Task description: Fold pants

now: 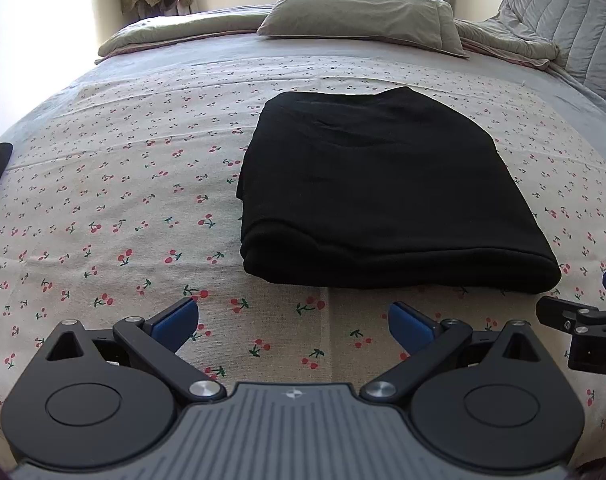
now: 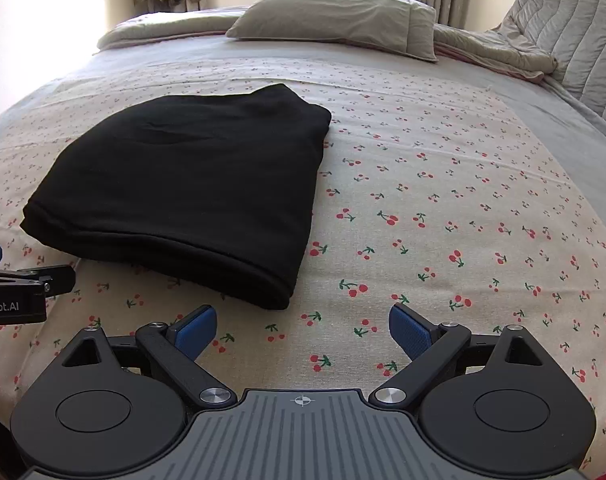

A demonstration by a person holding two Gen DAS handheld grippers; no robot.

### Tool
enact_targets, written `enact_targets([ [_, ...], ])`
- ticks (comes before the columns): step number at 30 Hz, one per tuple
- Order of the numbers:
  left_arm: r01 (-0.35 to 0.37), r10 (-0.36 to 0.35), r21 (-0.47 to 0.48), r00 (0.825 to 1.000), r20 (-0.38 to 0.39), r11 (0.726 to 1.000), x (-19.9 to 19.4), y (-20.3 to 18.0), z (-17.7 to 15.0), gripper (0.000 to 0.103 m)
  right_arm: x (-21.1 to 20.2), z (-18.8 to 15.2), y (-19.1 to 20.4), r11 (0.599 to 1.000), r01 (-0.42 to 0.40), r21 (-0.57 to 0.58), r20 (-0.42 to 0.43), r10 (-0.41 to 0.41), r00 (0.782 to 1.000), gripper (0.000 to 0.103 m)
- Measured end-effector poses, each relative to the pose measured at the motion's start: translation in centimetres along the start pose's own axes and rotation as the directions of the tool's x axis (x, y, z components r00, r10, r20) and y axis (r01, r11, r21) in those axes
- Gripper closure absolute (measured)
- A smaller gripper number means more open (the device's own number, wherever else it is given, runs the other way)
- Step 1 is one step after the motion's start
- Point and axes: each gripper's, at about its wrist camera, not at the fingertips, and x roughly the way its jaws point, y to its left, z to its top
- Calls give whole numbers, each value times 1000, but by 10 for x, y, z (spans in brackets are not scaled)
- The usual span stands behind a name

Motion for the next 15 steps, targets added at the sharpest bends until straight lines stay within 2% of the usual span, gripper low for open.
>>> enact_targets([
  [15,1,0,18,1000,-19,1000,5,-4,-2,0,-1,0,2,1000,1,-4,3,-1,1000,8],
])
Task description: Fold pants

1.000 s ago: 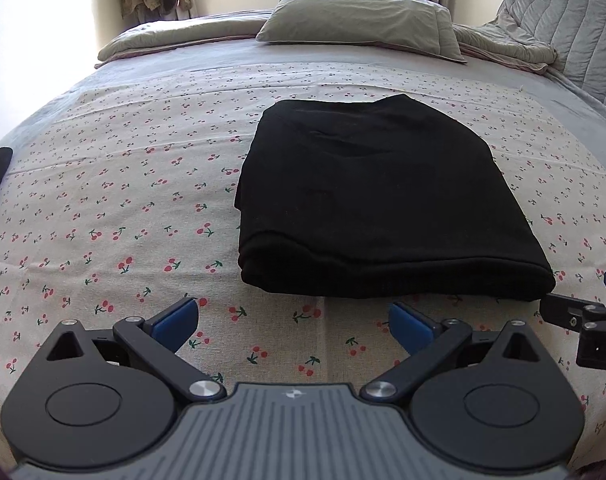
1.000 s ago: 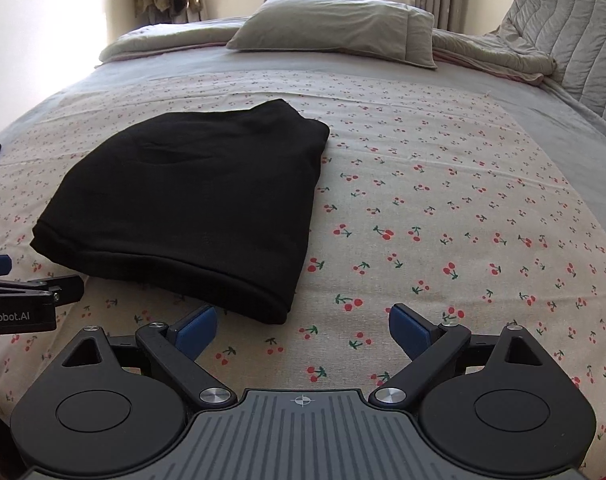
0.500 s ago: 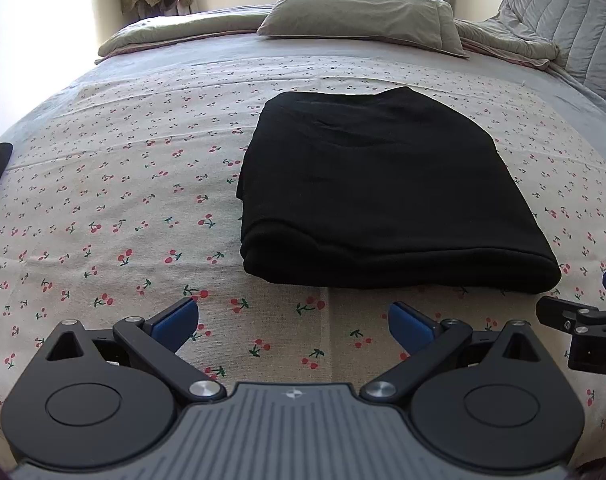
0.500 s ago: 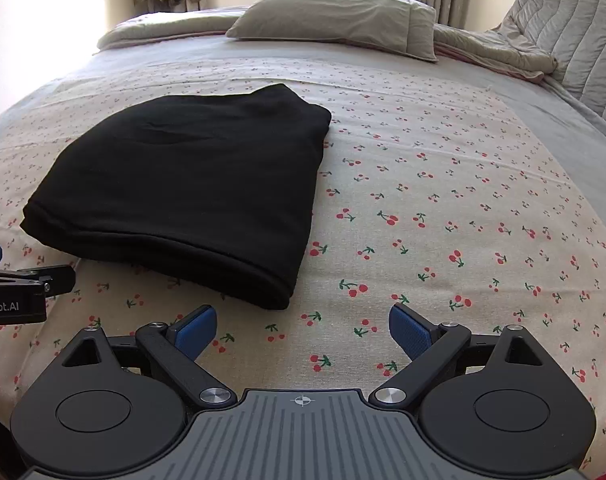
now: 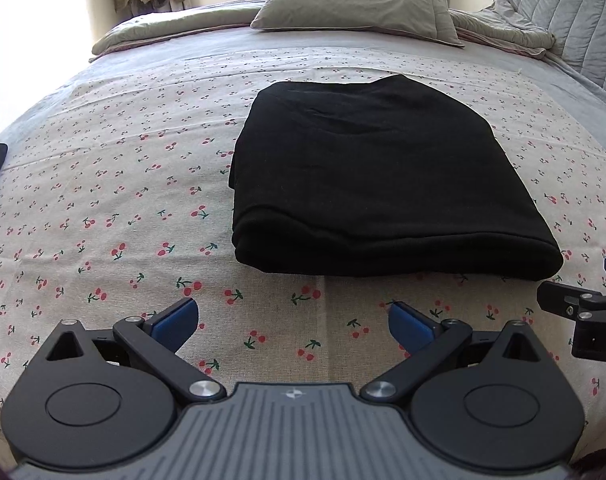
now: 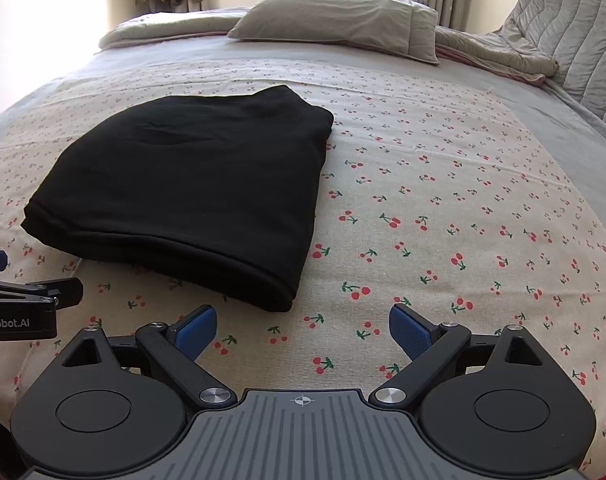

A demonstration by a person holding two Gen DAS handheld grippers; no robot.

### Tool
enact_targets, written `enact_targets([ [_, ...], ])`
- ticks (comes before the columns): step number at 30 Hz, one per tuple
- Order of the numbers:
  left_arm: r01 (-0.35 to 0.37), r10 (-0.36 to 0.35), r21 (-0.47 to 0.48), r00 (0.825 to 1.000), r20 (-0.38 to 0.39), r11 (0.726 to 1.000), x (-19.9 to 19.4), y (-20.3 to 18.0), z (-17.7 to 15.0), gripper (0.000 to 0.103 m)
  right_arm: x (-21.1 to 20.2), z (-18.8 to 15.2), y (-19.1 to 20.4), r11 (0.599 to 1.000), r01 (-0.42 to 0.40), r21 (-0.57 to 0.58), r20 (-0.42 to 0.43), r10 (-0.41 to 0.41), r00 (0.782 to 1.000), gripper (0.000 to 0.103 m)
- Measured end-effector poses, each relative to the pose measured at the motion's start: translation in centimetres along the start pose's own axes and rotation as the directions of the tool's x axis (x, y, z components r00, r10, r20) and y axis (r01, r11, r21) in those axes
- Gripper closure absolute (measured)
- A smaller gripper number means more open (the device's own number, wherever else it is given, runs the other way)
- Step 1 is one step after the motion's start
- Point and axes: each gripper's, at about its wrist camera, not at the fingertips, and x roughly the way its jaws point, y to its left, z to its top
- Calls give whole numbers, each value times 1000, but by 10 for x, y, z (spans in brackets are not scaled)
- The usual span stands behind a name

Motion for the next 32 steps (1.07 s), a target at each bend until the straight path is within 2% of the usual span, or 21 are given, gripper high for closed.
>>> enact_targets([
  [26,6,-6,8,1000,-9,1000,1,-1,-2,0,0,0,2,1000,-4,-7,3,4,1000,8],
  [30,28,-28,9,1000,-7,1000,-1,-2,-2,0,0,0,2,1000,-3,-13,8,3,1000,8],
  [32,83,-83,1,996,10,997,-8,0,0,0,-2,2,2,1000,-2,-18,18,2,1000,8],
])
